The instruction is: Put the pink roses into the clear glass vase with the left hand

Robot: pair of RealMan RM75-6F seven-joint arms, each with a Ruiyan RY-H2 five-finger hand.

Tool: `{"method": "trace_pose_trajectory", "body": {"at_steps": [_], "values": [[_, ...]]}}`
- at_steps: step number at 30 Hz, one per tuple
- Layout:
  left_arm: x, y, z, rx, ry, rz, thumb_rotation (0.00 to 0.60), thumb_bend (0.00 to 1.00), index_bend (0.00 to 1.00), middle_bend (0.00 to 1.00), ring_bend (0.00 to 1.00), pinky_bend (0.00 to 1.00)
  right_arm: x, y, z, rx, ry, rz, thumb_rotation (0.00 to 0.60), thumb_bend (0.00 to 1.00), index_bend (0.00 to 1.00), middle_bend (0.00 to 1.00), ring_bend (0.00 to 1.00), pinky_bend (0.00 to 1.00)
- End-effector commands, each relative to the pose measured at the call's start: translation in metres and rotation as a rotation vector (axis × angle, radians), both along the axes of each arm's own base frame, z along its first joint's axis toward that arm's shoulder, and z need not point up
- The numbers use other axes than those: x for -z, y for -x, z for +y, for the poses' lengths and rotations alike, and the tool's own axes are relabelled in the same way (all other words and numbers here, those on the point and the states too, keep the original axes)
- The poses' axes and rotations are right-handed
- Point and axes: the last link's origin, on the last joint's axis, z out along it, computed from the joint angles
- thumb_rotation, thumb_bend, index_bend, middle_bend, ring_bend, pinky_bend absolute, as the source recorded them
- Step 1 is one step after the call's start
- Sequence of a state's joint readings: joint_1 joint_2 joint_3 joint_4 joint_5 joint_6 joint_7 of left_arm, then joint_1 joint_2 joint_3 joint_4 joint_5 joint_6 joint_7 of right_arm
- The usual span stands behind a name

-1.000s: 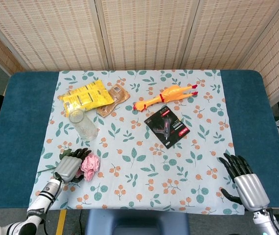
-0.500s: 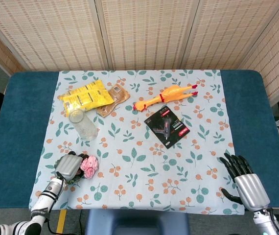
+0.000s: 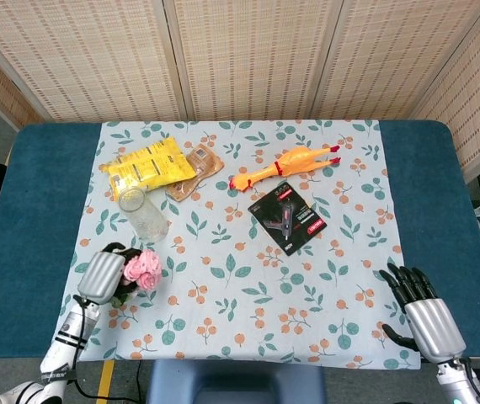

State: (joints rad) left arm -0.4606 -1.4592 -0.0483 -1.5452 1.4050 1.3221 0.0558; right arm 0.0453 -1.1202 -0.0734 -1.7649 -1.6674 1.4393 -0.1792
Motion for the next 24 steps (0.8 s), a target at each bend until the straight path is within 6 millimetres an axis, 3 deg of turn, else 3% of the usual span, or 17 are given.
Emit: {"method": "trace_pose_trajectory", "body": {"at_steps": [1,6,11,17,24], "values": [[-0.044,-0.004,-0.003,0.164,-0.206,-0.343,0.600,0.64,0.58,0.63,0.66,0.30,0.001,0.000,0.000,0.002,-0.005,0.000,0.600,0.16,0.00,0.00,0.00,0.00],[-0.080,-0.017,0.018,0.300,-0.404,-0.582,0.600,0.64,0.58,0.63,0.66,0.31,0.002,0.000,0.000,0.005,-0.014,0.000,0.600,0.16,0.00,0.00,0.00,0.00],[-0.107,-0.042,0.057,0.385,-0.509,-0.640,0.600,0.64,0.58,0.63,0.66,0.30,0.004,0.000,-0.002,0.010,-0.024,0.005,0.600,0.16,0.00,0.00,0.00,0.00],[-0.115,-0.075,0.105,0.409,-0.518,-0.612,0.600,0.64,0.58,0.63,0.66,0.30,0.006,0.003,-0.005,0.026,-0.031,0.010,0.600,0.16,0.00,0.00,0.00,0.00],[-0.129,-0.127,0.143,0.471,-0.537,-0.628,0.600,0.64,0.58,0.63,0.66,0.30,0.013,0.007,-0.011,0.058,-0.056,0.027,0.600,0.16,0.00,0.00,0.00,0.00]]}}
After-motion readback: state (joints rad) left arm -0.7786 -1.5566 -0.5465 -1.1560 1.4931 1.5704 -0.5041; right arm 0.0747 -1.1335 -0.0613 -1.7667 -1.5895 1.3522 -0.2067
